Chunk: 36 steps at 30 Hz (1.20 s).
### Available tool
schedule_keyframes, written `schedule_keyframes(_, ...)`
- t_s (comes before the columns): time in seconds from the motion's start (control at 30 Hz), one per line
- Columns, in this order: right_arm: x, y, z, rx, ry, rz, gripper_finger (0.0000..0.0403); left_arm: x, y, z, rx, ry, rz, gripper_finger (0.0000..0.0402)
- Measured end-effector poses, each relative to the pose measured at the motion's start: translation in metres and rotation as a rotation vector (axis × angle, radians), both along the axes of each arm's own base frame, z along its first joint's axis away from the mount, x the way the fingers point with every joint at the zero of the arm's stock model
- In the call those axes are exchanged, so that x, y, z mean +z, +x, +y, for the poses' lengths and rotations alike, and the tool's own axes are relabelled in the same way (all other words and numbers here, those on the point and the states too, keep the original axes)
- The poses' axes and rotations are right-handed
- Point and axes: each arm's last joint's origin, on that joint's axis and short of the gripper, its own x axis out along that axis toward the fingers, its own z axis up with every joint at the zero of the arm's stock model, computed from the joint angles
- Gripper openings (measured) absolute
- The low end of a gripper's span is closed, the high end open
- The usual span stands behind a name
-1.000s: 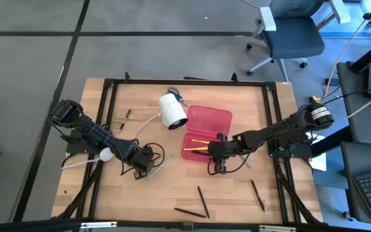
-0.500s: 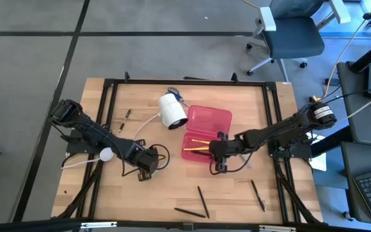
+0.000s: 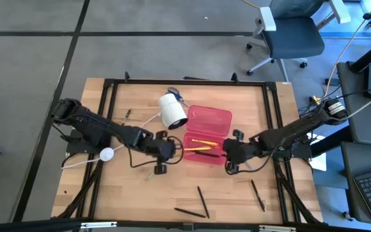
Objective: Pick & place school supplies into a supply box
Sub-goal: Put the yellow pencil into the pink supply box
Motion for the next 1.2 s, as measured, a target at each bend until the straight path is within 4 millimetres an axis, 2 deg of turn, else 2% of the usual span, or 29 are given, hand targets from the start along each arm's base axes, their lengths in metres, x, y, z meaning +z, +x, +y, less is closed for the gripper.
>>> schedule_keyframes(0.2, -0.003, -0.02, 0.012, -0.09, -0.048, 0.043, 0.0129, 0.015, 0.024, 0.018, -0.061, 0.038, -0.118, 0.0011)
schedule_keyframes(0.4, -0.003, -0.031, 0.02, -0.149, -0.094, 0.019, 0.0129, 0.013, 0.053, 0.038, -0.07, 0.078, -0.107, 0.0012)
schedule_keyframes(0.57, -0.005, -0.038, 0.023, -0.197, -0.076, 0.041, 0.0129, 0.008, 0.086, 0.053, -0.098, 0.05, -0.088, 0.0012)
schedule_keyframes(0.73, -0.006, -0.046, 0.026, -0.241, -0.054, 0.072, 0.0129, -0.005, 0.114, 0.062, -0.141, 0.03, -0.033, 0.0012)
schedule_keyframes(0.87, -0.007, -0.05, 0.03, -0.271, -0.014, 0.073, 0.0129, -0.022, 0.129, 0.068, -0.161, 0.001, 0.021, 0.0012)
schedule_keyframes(1.0, -0.01, -0.052, 0.032, -0.29, 0.053, 0.121, 0.0129, -0.04, 0.133, 0.074, -0.149, -0.008, 0.078, 0.0012)
schedule_keyframes(1.2, -0.019, -0.056, 0.03, -0.286, 0.047, 0.157, 0.0129, -0.059, 0.133, 0.076, -0.138, -0.02, 0.154, 0.0012)
